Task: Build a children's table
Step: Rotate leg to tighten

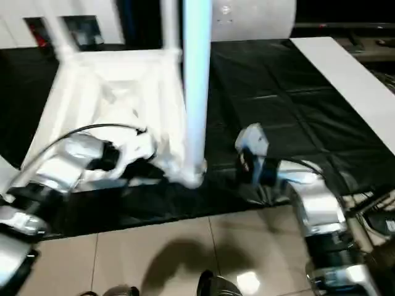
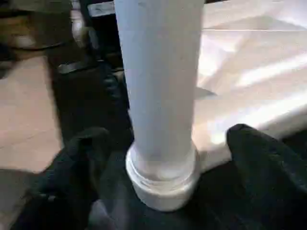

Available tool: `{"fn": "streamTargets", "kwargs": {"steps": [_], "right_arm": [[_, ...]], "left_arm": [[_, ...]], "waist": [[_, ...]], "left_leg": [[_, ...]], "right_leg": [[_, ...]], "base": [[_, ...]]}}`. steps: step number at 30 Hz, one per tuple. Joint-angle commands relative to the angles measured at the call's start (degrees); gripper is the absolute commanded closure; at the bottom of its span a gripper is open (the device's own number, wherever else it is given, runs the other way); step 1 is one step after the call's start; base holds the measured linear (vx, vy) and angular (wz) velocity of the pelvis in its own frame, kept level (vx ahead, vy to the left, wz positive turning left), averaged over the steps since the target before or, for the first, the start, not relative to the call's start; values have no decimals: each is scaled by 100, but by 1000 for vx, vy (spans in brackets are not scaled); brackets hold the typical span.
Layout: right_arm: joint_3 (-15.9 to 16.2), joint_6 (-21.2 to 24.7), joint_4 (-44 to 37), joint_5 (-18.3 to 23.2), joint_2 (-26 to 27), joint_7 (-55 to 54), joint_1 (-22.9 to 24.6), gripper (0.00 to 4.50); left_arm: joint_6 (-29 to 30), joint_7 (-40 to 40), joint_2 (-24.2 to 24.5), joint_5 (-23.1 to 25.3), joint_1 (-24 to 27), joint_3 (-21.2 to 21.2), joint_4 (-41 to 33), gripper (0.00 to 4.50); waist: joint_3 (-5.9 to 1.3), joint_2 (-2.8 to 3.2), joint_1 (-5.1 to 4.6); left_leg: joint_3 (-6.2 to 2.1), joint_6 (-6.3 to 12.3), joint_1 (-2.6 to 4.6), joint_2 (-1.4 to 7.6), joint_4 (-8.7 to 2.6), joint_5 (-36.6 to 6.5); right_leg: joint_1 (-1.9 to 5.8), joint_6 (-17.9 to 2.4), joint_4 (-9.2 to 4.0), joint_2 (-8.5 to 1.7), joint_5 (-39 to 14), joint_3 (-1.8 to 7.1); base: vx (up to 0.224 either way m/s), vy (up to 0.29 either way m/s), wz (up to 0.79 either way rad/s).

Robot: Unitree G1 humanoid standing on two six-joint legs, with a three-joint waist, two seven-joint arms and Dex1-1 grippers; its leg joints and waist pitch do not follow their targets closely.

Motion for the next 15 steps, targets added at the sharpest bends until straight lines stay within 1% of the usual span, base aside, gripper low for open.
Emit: {"fn": "streamTargets", "kwargs": {"steps": [1,2,3,4,5,6,7,8,9,10,11,12,13,14,15], "right_arm": [[141,-70,113,-1,-110,335,-133,62],[202,-72,172,-32,-132,418,-183,62],[287,-134,282,-100,-139,518,-268,86],[337,-177,351,-144,-140,573,-321,91],[372,-198,414,-177,-131,599,-369,91],[448,-229,550,-185,-106,714,-482,101],[448,-229,550,-185,-106,714,-482,114],[473,-236,589,-182,-95,760,-518,114],[501,-240,631,-181,-80,830,-556,134],[507,-240,642,-181,-76,849,-565,134],[550,-241,680,-176,-63,946,-600,142],[610,-277,736,-167,-43,1053,-645,164],[637,-298,758,-164,-33,1097,-664,173],[677,-345,809,-167,-18,1158,-697,173],[703,-369,827,-166,-3,1193,-711,180]], "left_arm": [[-176,-439,-41,62,-17,-352,-51,450],[-213,-516,-32,60,-18,-379,-68,450],[-267,-620,-28,56,-19,-416,-93,450],[-299,-682,-27,53,-20,-437,-109,450],[-326,-736,-26,52,-24,-458,-121,450],[-408,-842,-21,60,-50,-528,-131,450],[-408,-842,-21,60,-50,-528,-131,450],[-444,-873,-19,65,-60,-556,-135,450],[-480,-923,-20,67,-74,-585,-131,450],[-489,-937,-20,67,-77,-592,-129,450],[-516,-980,-28,69,-85,-602,-130,450],[-553,-1013,-47,88,-108,-602,-107,450],[-571,-1022,-55,100,-118,-602,-96,450],[-605,-1032,-68,116,-141,-606,-68,450],[-622,-1044,-68,119,-149,-609,-63,450]], "waist": [[-614,12,-11],[-618,30,17],[-621,30,38],[-618,23,43],[-614,26,67],[-610,-26,84],[-609,-14,91],[-598,-3,106],[-597,2,112],[-596,2,115],[-583,-12,108],[-589,-6,111],[-588,-6,105],[-592,-3,110],[-580,-9,106]], "left_leg": [[-9,837,-31,197,-337,55],[-14,883,-28,210,-332,157],[-7,902,-21,222,-327,196],[-3,896,-25,217,-329,192],[8,869,-19,211,-333,157],[24,839,-17,205,-338,114],[24,823,-20,202,-341,92],[31,812,-16,200,-344,65],[30,764,-9,210,-347,7],[27,753,-6,214,-348,7],[27,738,-14,209,-350,-38],[29,729,-9,208,-350,-40],[29,724,-14,206,-349,-63],[29,720,-7,209,-348,-53],[25,737,-19,214,-350,-22]], "right_leg": [[489,-536,-239,-394,-1568,470],[489,-630,-205,-400,-1469,474],[481,-678,-195,-411,-1434,483],[484,-687,-197,-409,-1452,485],[485,-701,-209,-414,-1520,492],[486,-676,-224,-416,-1605,497],[492,-680,-212,-417,-1652,494],[488,-654,-238,-417,-1723,497],[485,-600,-246,-417,-1836,492],[482,-589,-249,-413,-1843,492],[482,-568,-255,-411,-1889,490],[483,-560,-260,-416,-1901,493],[483,-556,-264,-412,-1931,489],[479,-555,-263,-412,-1922,491],[479,-561,-252,-410,-1874,493]], "base": [[0,0,0],[0,0,0],[0,0,0],[0,0,0],[0,0,0],[0,0,0],[0,0,0],[0,0,0],[0,0,0],[0,0,0],[0,0,0],[0,0,0],[0,0,0],[0,0,0],[0,0,0]]}}
